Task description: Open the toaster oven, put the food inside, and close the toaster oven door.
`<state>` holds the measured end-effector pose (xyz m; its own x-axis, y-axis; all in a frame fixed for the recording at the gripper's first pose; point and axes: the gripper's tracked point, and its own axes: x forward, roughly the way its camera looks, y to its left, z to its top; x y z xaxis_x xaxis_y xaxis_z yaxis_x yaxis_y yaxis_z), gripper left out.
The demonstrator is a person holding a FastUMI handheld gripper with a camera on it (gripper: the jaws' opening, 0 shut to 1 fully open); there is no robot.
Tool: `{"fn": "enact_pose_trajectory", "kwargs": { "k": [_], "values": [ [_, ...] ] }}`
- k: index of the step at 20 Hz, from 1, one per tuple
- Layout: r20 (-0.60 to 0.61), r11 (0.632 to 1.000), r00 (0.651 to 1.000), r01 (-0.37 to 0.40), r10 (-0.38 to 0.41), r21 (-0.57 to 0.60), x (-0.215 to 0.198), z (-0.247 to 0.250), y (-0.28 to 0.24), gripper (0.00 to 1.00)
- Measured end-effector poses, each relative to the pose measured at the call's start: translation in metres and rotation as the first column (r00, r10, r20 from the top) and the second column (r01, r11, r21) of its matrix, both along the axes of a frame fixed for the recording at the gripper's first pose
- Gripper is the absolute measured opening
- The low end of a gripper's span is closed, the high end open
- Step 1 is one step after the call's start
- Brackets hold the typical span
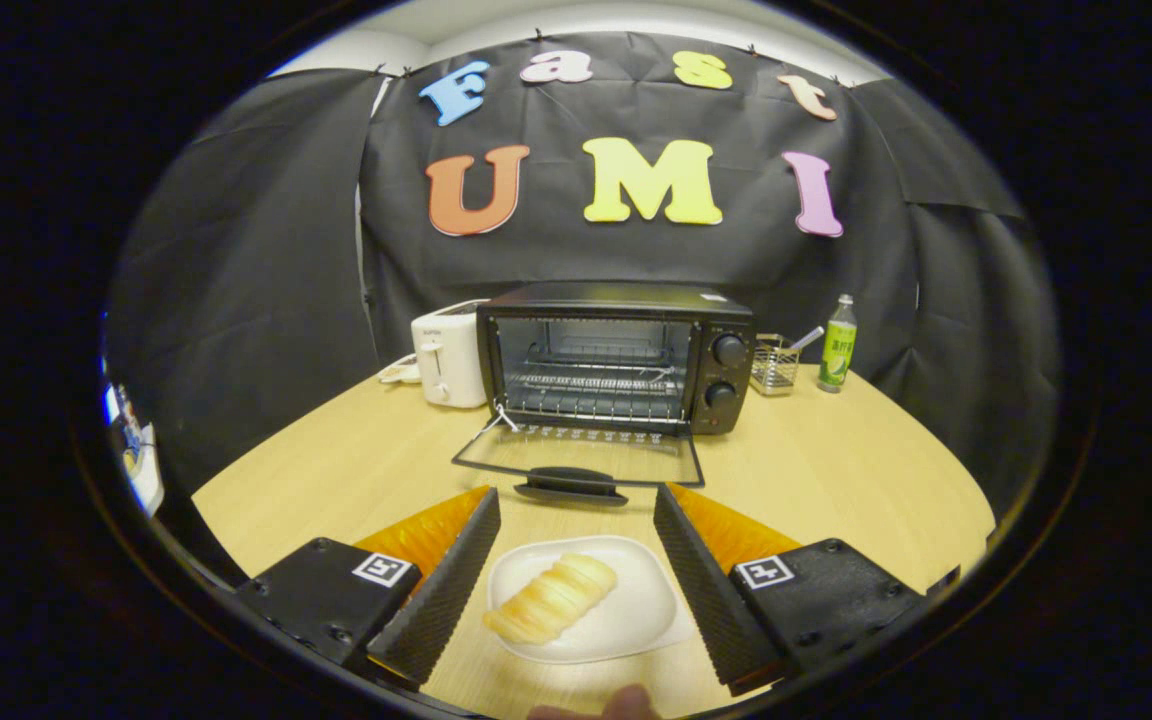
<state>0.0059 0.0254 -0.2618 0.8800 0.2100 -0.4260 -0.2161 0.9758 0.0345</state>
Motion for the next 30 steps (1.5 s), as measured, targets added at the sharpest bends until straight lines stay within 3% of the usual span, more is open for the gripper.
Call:
{"fn": "enact_pose_trajectory", "kwargs": {
  "k": [2, 7, 15, 19, 22, 23, 26, 30],
  "values": [
    [-0.027, 1.000, 1.000, -0.013, 0.013, 0.025, -0.010, -0.014, 0.002, 1.00],
    [-0.127, 0.994, 0.991, 0.062, -0.050, 0.095, -0.022, -0.056, 0.011, 1.00],
    [-0.268, 0.993, 0.959, 0.111, -0.096, 0.043, -0.023, -0.111, 0.023, 0.99],
    [-0.272, 0.991, 0.955, 0.128, -0.117, 0.024, -0.022, -0.113, 0.022, 0.95],
    [-0.273, 0.989, 0.955, 0.140, -0.121, 0.051, -0.022, -0.113, 0.020, 0.66],
    [-0.284, 0.986, 0.952, 0.144, -0.116, 0.079, -0.023, -0.114, 0.020, 0.63],
    [-0.297, 0.974, 0.946, 0.176, -0.128, 0.142, -0.020, -0.108, 0.012, 0.43],
    [-0.243, 0.965, 0.964, 0.161, -0.109, 0.205, -0.019, -0.072, 0.008, 0.38]
  ]
}}
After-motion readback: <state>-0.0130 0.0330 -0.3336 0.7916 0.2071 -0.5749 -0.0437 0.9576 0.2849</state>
